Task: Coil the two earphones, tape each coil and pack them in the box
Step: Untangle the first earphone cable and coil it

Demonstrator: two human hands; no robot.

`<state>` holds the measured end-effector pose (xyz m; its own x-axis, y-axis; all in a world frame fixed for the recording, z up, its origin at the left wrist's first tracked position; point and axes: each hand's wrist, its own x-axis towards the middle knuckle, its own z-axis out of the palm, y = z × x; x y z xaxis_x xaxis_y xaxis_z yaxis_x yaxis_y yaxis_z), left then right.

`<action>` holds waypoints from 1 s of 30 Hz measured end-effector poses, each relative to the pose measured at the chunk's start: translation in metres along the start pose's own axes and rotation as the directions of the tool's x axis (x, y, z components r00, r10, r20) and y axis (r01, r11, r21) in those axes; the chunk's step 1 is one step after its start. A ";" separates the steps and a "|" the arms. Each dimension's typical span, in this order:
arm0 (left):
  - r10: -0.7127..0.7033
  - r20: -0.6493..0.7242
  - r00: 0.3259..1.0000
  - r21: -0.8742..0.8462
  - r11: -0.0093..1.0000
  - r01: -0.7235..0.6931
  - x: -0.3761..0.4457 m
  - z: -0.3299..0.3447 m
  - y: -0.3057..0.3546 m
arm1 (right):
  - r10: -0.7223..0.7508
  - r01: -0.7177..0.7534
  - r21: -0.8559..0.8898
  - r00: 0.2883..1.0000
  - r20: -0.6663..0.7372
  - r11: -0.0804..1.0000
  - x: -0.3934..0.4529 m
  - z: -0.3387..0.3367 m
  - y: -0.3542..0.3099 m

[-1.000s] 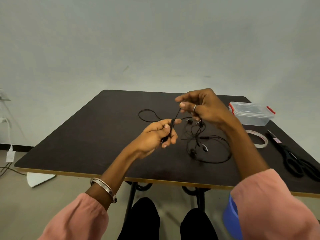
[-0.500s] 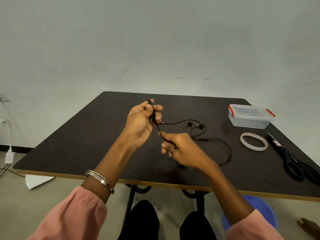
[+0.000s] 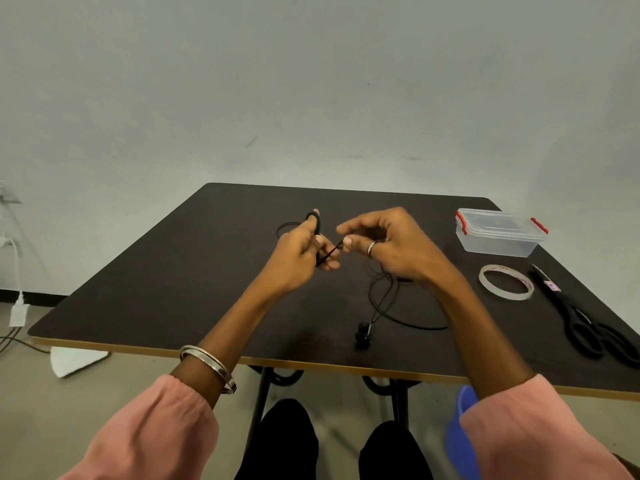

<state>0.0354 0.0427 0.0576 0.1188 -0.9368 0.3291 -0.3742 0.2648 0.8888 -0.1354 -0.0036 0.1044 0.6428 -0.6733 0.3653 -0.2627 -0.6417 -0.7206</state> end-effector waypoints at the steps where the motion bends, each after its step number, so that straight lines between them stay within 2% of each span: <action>1: -0.003 0.034 0.999 0.011 1.000 0.002 -0.001 0.000 0.002 | 0.027 -0.028 0.054 1.000 0.010 0.998 0.003 -0.005 -0.001; 6: -0.015 0.198 0.980 0.082 0.997 -0.002 -0.004 -0.004 0.010 | 0.037 -0.060 0.158 0.989 0.143 0.986 0.016 -0.023 -0.004; 8: -0.048 0.271 0.961 0.031 0.999 0.041 -0.004 -0.006 0.014 | 0.024 -0.045 0.130 0.987 0.160 0.990 0.022 -0.028 -0.001; 12: -0.139 0.384 0.913 -0.135 0.969 0.205 -0.009 -0.008 0.016 | -0.048 0.054 -0.038 0.990 0.134 0.998 0.032 -0.034 0.009; 15: -0.160 0.454 0.877 -0.255 0.919 0.300 -0.014 -0.012 0.016 | -0.064 0.064 0.002 0.983 0.172 0.998 0.029 -0.033 0.019; 19: -0.180 0.443 0.878 -0.353 0.865 0.356 -0.012 -0.023 0.013 | -0.038 0.021 0.096 0.983 0.178 0.995 0.020 -0.031 0.040; 24: -0.245 0.354 0.902 -0.260 0.901 0.347 -0.008 -0.030 0.013 | 0.050 -0.059 0.132 0.996 0.074 0.989 0.020 -0.029 0.051; 26: -0.213 0.333 0.919 -0.365 0.869 0.333 -0.006 -0.026 0.014 | 0.060 -0.060 0.133 0.998 0.002 0.989 0.023 -0.025 0.050; 28: -0.149 0.293 0.944 -0.552 0.780 0.295 -0.002 -0.022 0.016 | 0.056 -0.051 0.112 0.998 -0.037 0.992 0.025 -0.017 0.051; 30: -0.107 0.221 0.969 -0.700 0.674 0.234 0.003 -0.019 0.020 | 0.070 -0.069 0.084 0.998 -0.007 0.994 0.021 -0.006 0.053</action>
<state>0.0462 0.0494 0.0823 -0.0483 -0.9870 0.1535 0.4198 0.1193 0.8998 -0.1401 -0.0541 0.0770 0.6179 -0.7191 0.3180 -0.2450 -0.5604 -0.7911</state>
